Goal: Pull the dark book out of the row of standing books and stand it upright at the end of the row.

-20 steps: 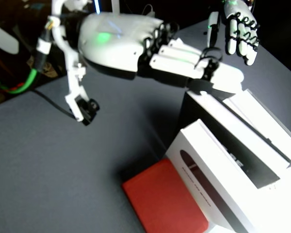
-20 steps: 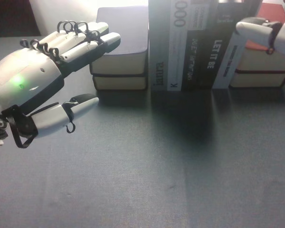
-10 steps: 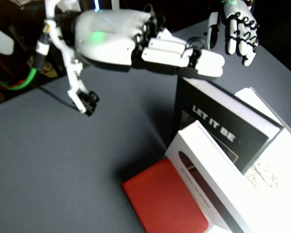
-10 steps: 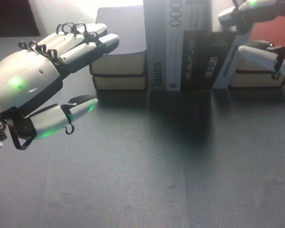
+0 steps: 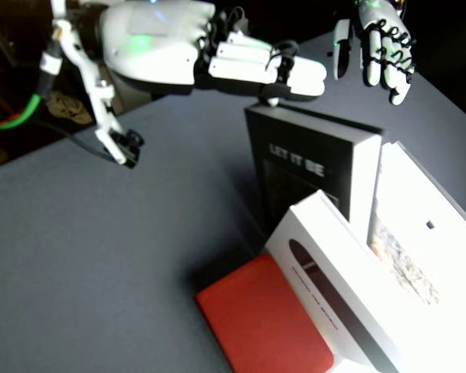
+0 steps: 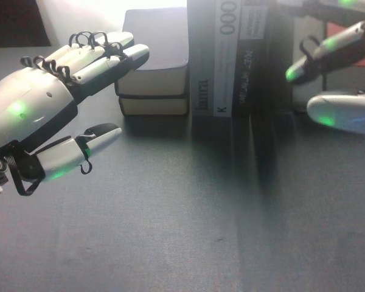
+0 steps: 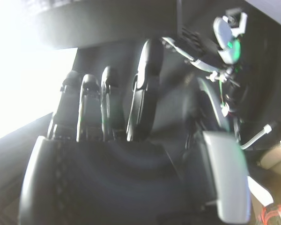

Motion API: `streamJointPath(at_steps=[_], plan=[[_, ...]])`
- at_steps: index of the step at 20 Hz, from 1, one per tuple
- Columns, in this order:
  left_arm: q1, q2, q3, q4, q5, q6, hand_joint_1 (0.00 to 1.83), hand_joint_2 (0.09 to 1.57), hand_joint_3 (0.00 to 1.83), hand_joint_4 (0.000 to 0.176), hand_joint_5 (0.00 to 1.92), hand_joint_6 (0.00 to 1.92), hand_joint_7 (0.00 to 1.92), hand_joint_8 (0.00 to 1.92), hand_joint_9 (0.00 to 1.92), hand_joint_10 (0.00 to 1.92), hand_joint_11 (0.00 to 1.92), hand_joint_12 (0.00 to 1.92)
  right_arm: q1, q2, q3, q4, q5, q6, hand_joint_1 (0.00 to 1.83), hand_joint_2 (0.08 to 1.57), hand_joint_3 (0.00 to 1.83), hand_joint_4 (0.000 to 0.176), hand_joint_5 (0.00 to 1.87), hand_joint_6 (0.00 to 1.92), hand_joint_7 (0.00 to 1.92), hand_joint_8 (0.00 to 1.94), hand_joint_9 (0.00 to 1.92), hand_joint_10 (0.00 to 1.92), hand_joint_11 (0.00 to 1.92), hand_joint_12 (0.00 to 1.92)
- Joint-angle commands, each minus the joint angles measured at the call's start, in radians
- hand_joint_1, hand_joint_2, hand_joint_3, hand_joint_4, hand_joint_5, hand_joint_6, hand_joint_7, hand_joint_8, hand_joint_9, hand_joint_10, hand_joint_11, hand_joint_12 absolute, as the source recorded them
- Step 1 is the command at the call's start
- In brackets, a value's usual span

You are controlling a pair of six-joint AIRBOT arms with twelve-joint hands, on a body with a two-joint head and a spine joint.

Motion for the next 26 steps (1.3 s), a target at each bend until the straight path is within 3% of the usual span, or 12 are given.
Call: streamJointPath(at_steps=[1,3,4,6,13,15,16,18,19,20,23,26], plan=[[-0.01,0.004,-0.003,-0.013,-0.129,0.005,0.72,1.42,0.0,0.0,0.1,0.0,0.0,0.0,0.0,0.0,0.0,0.66,0.001,0.005,0.0,0.022,0.134,0.033,0.26,1.26,0.0,0.0,1.03,0.13,0.26,0.02,0.0,0.0,0.0,0.0],[-0.009,0.004,-0.003,-0.015,-0.129,0.006,0.68,1.44,0.0,0.0,0.1,0.0,0.0,0.0,0.0,0.0,0.0,0.71,-0.011,0.005,0.01,0.009,0.143,0.09,0.34,1.26,0.0,0.0,0.99,0.06,0.47,0.07,0.1,0.04,0.0,0.0],[-0.008,0.004,-0.003,-0.016,-0.13,0.006,0.68,1.43,0.0,0.0,0.11,0.0,0.0,0.0,0.0,0.0,0.0,0.78,-0.018,0.004,0.016,0.003,0.154,0.117,0.31,1.31,0.0,0.0,0.97,0.02,0.5,0.02,0.15,0.04,0.01,0.47],[-0.008,0.003,-0.003,-0.016,-0.13,0.006,0.72,1.43,0.0,0.0,0.12,0.0,0.0,0.0,0.0,0.0,0.0,0.89,-0.027,0.004,0.019,0.001,0.175,0.134,0.23,1.32,0.0,0.0,0.96,0.0,0.45,0.01,0.13,0.03,0.0,0.74],[-0.007,0.003,-0.003,-0.017,-0.131,0.007,0.67,1.43,0.0,0.0,0.11,0.0,0.0,0.0,0.0,0.0,0.0,0.69,-0.049,0.021,0.019,-0.007,0.285,0.197,0.37,1.28,0.0,0.0,0.85,0.0,0.41,0.0,0.18,0.02,0.0,0.47],[-0.006,0.003,-0.003,-0.018,-0.131,0.008,0.63,1.44,0.0,0.0,0.1,0.0,0.0,0.0,0.0,0.0,0.0,0.52,-0.055,0.033,0.014,-0.004,0.327,0.195,0.32,1.26,0.0,0.0,0.82,0.0,0.42,0.0,0.28,0.05,0.0,0.81],[-0.006,0.003,-0.003,-0.019,-0.131,0.008,0.7,1.43,0.0,0.0,0.1,0.0,0.0,0.0,0.0,0.0,0.0,0.42,-0.056,0.037,0.011,0.001,0.347,0.188,0.33,1.27,0.0,0.0,0.75,0.01,0.6,0.06,0.41,0.12,0.0,1.37],[-0.006,0.002,-0.003,-0.02,-0.131,0.008,0.71,1.43,0.0,0.0,0.11,0.0,0.0,0.0,0.0,0.0,0.0,0.44,-0.065,0.048,0.003,0.026,0.393,0.16,0.36,1.29,0.0,0.0,0.76,0.0,0.64,0.04,0.4,0.18,0.0,1.47],[-0.006,0.002,-0.003,-0.02,-0.131,0.008,0.74,1.42,0.0,0.0,0.12,0.0,0.0,0.0,0.0,0.0,0.0,0.58,-0.071,0.051,0.001,0.039,0.416,0.148,0.28,1.3,0.0,0.0,0.74,0.0,0.58,0.01,0.32,0.14,0.0,1.26],[-0.006,0.002,-0.003,-0.02,-0.132,0.009,0.75,1.41,0.0,0.0,0.12,0.0,0.0,0.0,0.0,0.0,0.0,0.74,-0.075,0.052,0.0,0.052,0.43,0.134,0.36,1.3,0.0,0.0,0.72,0.0,0.43,0.0,0.2,0.04,0.0,0.67],[-0.006,0.0,-0.002,-0.021,-0.132,0.009,0.78,1.4,0.0,0.0,0.12,0.0,0.0,0.0,0.0,0.0,0.0,0.75,-0.095,0.043,0.007,0.1,0.431,0.104,0.35,1.29,0.0,0.0,0.55,0.0,0.37,0.0,0.27,0.03,0.0,1.0],[-0.006,-0.004,0.001,-0.022,-0.134,0.009,0.83,1.39,0.0,0.0,0.1,0.01,0.0,0.0,0.0,0.0,0.0,0.63,-0.139,0.022,0.033,0.172,0.432,0.102,0.39,1.24,0.0,0.0,0.47,0.0,0.24,0.0,0.13,0.0,0.0,0.62]])
